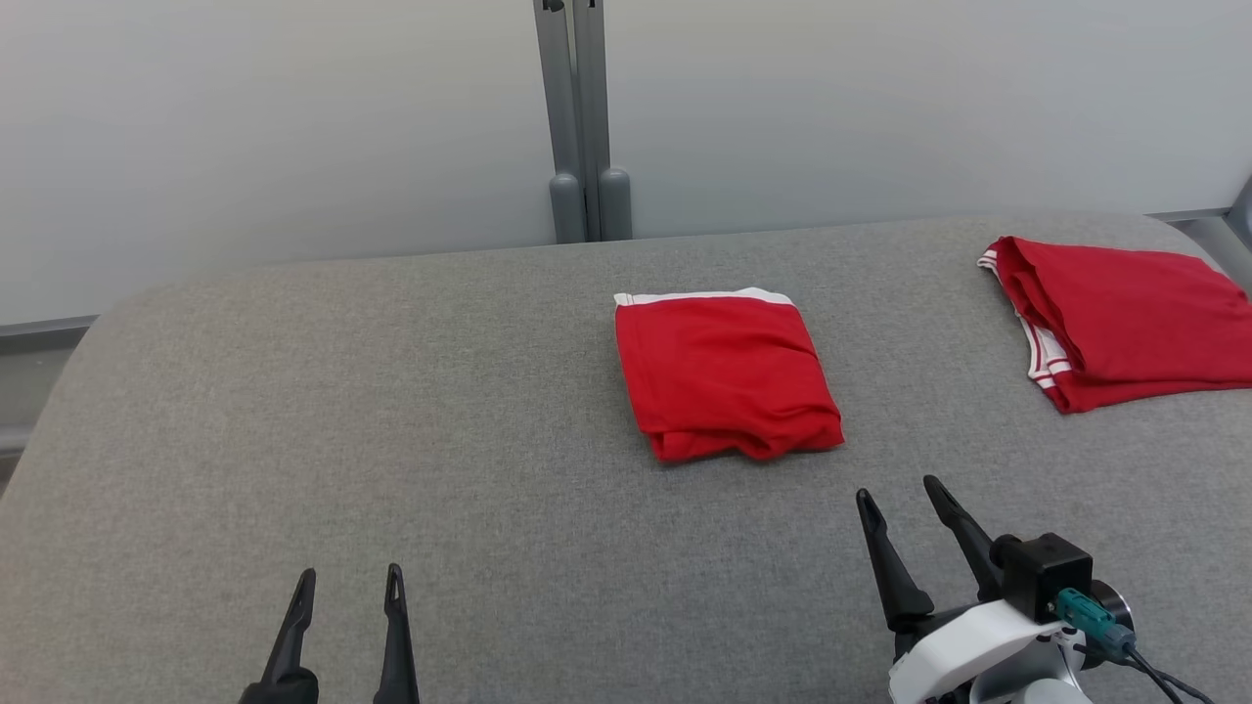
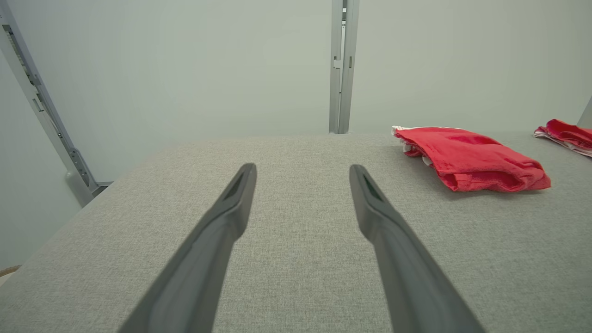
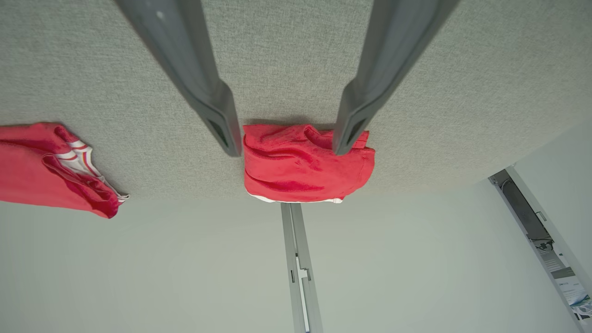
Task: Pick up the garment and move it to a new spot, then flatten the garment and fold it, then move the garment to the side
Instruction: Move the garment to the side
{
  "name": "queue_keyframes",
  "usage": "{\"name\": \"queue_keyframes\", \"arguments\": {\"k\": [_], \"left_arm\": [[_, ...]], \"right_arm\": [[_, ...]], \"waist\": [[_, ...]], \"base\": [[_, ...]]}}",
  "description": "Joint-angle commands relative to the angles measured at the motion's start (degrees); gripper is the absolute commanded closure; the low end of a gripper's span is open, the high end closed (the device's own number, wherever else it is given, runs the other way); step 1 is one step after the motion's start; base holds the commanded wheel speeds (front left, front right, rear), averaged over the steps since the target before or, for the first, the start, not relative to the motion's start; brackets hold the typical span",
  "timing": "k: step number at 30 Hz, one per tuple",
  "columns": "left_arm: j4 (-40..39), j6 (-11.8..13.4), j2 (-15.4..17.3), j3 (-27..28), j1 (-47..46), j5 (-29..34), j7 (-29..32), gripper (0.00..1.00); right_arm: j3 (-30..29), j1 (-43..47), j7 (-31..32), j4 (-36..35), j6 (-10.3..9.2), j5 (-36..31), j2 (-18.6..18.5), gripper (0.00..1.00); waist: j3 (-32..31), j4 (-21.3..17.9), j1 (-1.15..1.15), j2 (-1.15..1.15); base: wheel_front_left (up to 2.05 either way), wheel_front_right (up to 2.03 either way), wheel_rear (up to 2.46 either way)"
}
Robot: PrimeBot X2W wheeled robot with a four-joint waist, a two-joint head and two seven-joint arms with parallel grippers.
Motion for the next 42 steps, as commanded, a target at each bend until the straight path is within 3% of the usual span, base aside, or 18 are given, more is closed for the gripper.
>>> {"name": "queue_keyframes", "arguments": {"k": [1,20,27,32,36,42], "left_arm": [[0.1,0.2,0.1,0.0,0.2,0.4,-0.1,0.00],[0.2,0.1,0.1,-1.2,-1.3,0.8,-0.1,0.00],[-1.5,0.9,0.1,-3.4,-3.4,0.3,-0.1,0.00],[-2.5,1.4,0.1,-5.9,-6.3,0.9,-0.1,0.00],[-2.8,1.8,0.1,-7.7,-8.8,1.0,-0.1,0.00],[-3.5,2.4,0.1,-10.4,-12.0,1.6,-0.1,0.00]], "right_arm": [[-0.1,0.6,-0.2,-0.1,-0.08,0.1,0.1,0.00],[1.7,-0.5,-0.2,0.7,-0.08,2.6,-1.0,0.00],[6.1,-5.9,-0.1,2.2,-0.08,8.4,-6.4,0.00],[9.2,-12.3,-0.1,3.2,-0.08,16.4,-12.1,0.00],[12.9,-17.8,0.4,4.4,-0.08,27.7,-16.8,0.00],[16.6,-24.3,7.7,1.4,-0.08,46.8,-24.6,0.00]], "waist": [[0.0,0.0,0.00,0.00],[2.4,1.2,0.00,0.00],[6.0,2.6,0.00,0.00],[10.7,4.2,0.00,0.00],[13.9,5.9,0.00,0.00],[18.5,8.1,0.00,0.00]], "base": [[0.00,0.00,0.00],[0.00,0.00,0.00],[0.00,0.00,0.00],[0.00,0.00,0.00],[0.00,0.00,0.00],[0.00,0.00,0.00]]}}
